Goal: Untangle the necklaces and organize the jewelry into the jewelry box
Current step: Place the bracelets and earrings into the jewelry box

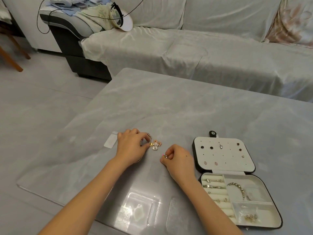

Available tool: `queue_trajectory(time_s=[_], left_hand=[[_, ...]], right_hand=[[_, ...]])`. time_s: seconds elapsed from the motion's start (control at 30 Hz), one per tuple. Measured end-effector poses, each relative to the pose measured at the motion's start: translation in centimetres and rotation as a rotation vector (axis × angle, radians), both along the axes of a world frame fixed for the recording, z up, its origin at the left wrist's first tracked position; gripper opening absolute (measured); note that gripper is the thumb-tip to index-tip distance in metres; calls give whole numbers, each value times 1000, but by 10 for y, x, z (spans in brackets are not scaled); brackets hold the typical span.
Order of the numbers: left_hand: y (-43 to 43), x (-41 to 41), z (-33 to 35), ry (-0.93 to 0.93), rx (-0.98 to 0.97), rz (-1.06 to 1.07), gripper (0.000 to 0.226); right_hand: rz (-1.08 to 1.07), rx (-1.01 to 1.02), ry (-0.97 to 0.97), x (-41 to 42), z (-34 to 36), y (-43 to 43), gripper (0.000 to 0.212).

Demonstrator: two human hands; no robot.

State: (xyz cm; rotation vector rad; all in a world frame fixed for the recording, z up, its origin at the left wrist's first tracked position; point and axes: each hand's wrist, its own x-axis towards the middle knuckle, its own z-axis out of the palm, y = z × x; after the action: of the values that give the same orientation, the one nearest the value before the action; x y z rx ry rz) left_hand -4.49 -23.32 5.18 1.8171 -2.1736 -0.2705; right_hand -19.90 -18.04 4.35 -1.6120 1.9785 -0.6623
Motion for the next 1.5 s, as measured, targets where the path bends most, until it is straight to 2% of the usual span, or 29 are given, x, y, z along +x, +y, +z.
queue_trajectory(time_s=[0.1,0.2,0.27,0.4,0.57,0.67,0.8,0.97,1.07,1.2,1.37,1.5], left_hand=[[1,-3,0,-1,-30,0,18],[9,-9,3,152,-31,-89,19],[15,-12,6,279,74,-201,19],[24,-17,8,235,253,-296,17],[33,-16,24,603,524,-273,16],[38,-19,35,707,573,-287,14],[42,-31,48,823,624,-303,13],[47,-51,64,831,672,-352,16],[49,-63,72,765,655,-381,14],[59,-81,76,757,642,-411,17],[66,-105,77,906,711,-397,18],[63,-120,82,931,833,-398,13]], right_hand=[[6,-7,-16,-3,2,4,20],[-20,-28,-48,-5,2,7,24],[-13,-38,-69,-5,3,10,24],[-15,-60,-162,-7,6,14,21],[-30,-117,-314,-13,19,21,21],[20,-172,-334,-18,28,27,27],[66,-216,-340,-30,42,35,22],[60,-112,-485,-53,57,52,12],[19,-36,-677,-69,62,60,6],[-63,-33,-891,-85,67,67,14],[-92,-85,-986,-103,75,77,15],[-49,-94,-1019,-117,82,82,18]])
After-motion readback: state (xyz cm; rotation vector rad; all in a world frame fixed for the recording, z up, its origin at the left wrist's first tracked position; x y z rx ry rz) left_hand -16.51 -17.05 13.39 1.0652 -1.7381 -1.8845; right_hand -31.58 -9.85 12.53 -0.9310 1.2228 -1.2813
